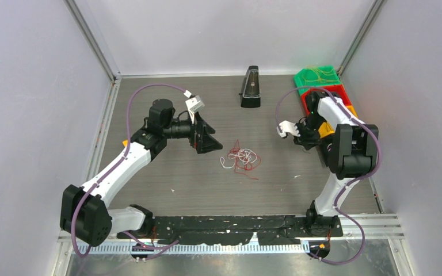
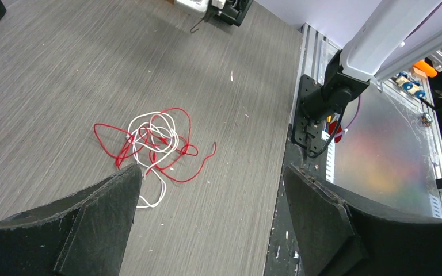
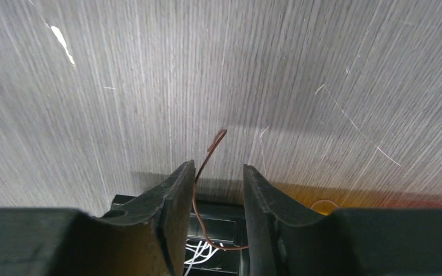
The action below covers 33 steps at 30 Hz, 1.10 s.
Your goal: Untangle the cables
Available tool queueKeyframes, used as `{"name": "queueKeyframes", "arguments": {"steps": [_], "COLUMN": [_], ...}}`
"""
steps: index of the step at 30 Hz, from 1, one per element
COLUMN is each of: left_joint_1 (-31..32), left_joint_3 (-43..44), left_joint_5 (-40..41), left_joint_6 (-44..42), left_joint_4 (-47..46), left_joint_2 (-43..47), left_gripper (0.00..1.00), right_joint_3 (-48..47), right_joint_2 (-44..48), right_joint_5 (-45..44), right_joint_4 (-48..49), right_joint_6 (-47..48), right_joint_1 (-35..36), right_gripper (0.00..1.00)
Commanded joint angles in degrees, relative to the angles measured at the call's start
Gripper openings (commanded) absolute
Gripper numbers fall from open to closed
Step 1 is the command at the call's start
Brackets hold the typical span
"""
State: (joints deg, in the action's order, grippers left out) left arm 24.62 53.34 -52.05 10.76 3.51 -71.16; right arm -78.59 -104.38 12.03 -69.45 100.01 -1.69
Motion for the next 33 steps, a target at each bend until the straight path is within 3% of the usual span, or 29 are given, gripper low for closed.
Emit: {"name": "queueKeyframes", "arguments": {"steps": [1, 7, 9, 11, 13, 17, 24, 33], "left_joint_1": [-0.28, -0.28, -0.28, -0.35, -0.36, -0.36, -0.38, -0.53], "left_joint_3": [1.74, 1.83, 1.78, 1.92, 1.94, 1.37, 1.06, 2.52], "left_joint_5": [-0.46, -0.64, -0.60, -0.59, -0.35, -0.22, 0.09, 0.88], "left_joint_6": [0.15, -0.04, 0.04, -0.11, -0.35, -0.32, -0.39, -2.32], "left_joint_4": [-0.81, -1.03, -1.22, -1.18, -0.75, -0.42, -0.19, 3.52], "left_joint_2": [-0.05, -0.69, -0.77, -0.45, -0.14, 0.74, 0.74, 0.03], "left_gripper": [0.95, 0.95, 0.95, 0.95, 0.95, 0.95, 0.95, 0.95], "right_joint_3": [-0.97, -1.28, -1.60, -3.07, -6.54, -16.10, -30.14, -30.75], "right_joint_2": [-0.92, -1.05, -1.24, -1.45, -1.49, -2.61, -11.92, -21.32], "right_joint_5": [-5.03, -7.49, -7.82, -7.55, -6.34, -4.35, -9.08, -13.63], "right_joint_4": [1.96, -0.66, -0.31, -0.36, -1.45, -4.97, -6.95, -1.66], "right_joint_6": [1.53, 3.12, 3.08, 2.48, 1.77, 1.05, 0.21, 0.30], "right_joint_1": [-0.23, -1.10, -1.49, -2.00, -2.80, -5.51, -11.91, -13.98], "right_gripper": [0.40, 0.41, 0.29, 0.09, 0.06, 0.06, 0.06, 0.08]}}
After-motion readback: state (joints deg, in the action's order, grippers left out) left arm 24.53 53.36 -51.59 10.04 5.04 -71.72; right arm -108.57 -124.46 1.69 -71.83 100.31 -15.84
